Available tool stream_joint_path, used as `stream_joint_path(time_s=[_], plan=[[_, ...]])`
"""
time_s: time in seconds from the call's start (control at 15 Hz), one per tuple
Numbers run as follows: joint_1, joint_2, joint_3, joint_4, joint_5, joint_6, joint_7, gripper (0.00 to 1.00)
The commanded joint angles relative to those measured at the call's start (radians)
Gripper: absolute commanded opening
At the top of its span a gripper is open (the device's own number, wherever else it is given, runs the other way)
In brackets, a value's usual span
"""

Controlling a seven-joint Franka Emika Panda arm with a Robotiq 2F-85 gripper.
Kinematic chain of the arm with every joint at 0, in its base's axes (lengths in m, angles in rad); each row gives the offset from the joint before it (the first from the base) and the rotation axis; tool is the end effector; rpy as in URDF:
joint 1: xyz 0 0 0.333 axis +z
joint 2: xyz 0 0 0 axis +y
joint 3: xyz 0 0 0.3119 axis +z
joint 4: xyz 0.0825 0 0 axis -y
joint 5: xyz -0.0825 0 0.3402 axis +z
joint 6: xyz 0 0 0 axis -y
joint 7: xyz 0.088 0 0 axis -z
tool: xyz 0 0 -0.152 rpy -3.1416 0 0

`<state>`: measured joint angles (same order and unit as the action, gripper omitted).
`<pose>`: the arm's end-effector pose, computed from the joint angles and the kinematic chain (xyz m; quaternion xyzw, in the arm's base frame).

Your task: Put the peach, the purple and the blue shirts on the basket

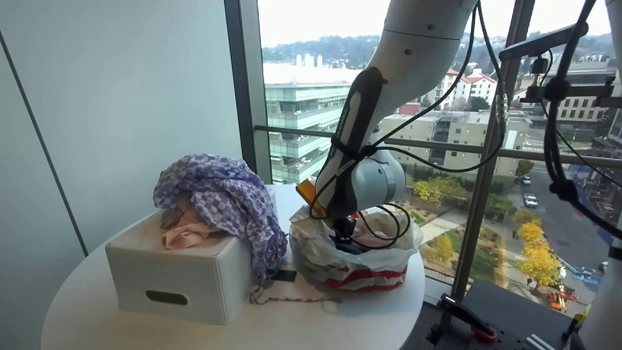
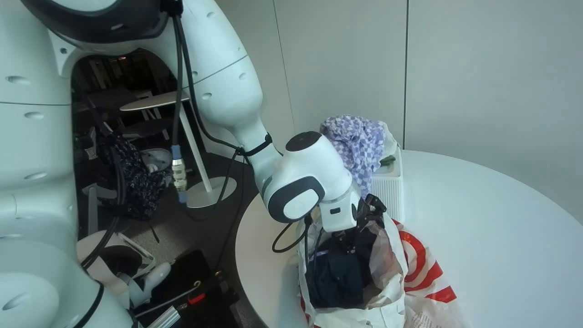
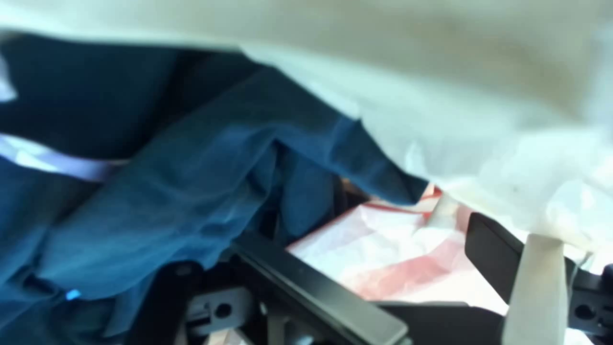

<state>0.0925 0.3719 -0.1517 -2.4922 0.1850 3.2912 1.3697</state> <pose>0.5026 -0.0527 0.1899 -0.6817 0.6989 -0.1827 0.1158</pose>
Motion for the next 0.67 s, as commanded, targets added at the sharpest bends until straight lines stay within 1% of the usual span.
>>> stream_joint_path(time_s=[0.0, 0.07, 0.13, 0.2, 0.33, 0.4, 0.53, 0.6], plan=[[-0.265, -0.048, 0.274, 0.072, -0.076, -0.19, -0.035, 1.0], [-0.341, -0.023, 0.353, 0.107, -0.038, -0.251, -0.079, 1.0], [-0.384, -0.008, 0.392, 0.132, -0.014, -0.309, -0.118, 1.0], [-0.337, -0.007, 0.347, 0.151, 0.073, -0.376, -0.193, 1.0], [-0.257, -0.03, 0.226, 0.15, 0.061, -0.451, -0.189, 1.0], [-0.221, -0.037, 0.173, 0.145, 0.039, -0.47, -0.169, 1.0], [-0.185, -0.052, 0.111, 0.136, 0.019, -0.52, -0.172, 1.0], [-0.154, -0.056, 0.077, 0.127, -0.005, -0.532, -0.158, 1.0]])
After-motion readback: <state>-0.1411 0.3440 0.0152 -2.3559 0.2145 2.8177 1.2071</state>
